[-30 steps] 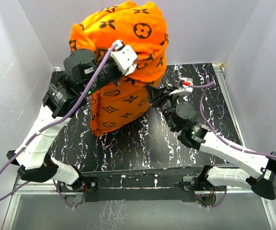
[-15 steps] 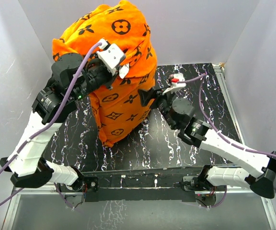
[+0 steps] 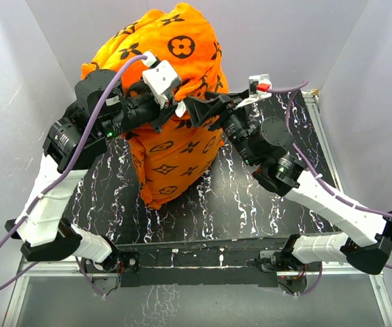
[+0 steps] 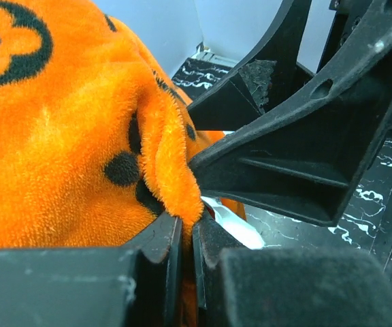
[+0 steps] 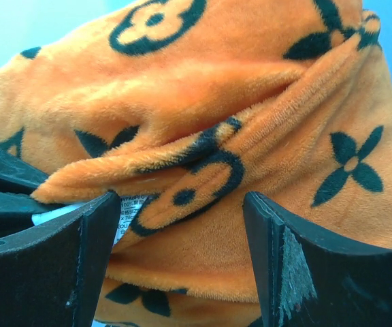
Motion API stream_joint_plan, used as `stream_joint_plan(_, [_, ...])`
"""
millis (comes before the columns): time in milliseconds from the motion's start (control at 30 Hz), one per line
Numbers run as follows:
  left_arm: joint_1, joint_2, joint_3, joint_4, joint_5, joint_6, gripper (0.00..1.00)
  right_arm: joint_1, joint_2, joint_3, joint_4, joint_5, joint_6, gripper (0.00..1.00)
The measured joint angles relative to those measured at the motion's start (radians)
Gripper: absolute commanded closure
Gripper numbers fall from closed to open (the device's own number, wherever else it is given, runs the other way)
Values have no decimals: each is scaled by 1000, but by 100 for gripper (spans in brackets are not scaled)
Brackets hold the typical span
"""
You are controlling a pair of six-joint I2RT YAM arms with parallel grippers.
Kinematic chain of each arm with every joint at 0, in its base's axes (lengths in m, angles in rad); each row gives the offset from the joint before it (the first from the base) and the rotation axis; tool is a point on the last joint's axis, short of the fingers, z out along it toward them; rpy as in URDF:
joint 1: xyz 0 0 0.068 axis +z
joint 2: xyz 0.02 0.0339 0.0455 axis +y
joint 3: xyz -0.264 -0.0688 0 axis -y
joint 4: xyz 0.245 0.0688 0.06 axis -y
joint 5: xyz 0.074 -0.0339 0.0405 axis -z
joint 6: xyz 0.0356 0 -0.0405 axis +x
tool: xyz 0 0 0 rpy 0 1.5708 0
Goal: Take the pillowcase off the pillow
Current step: Remove the pillow from the pillowcase.
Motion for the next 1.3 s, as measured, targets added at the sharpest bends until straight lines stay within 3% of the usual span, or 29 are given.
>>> stream_joint_plan(400, [5, 41, 77, -63, 13, -63, 100, -4, 23, -11, 11, 43, 3, 25])
stream_joint_plan(1000, [2, 66, 112, -89, 87, -127, 100, -40, -145, -238, 81, 83, 60, 23])
stream_joint_plan(1300, [2, 74, 138, -124, 127, -137, 100, -47, -85, -203, 109, 49, 70, 23])
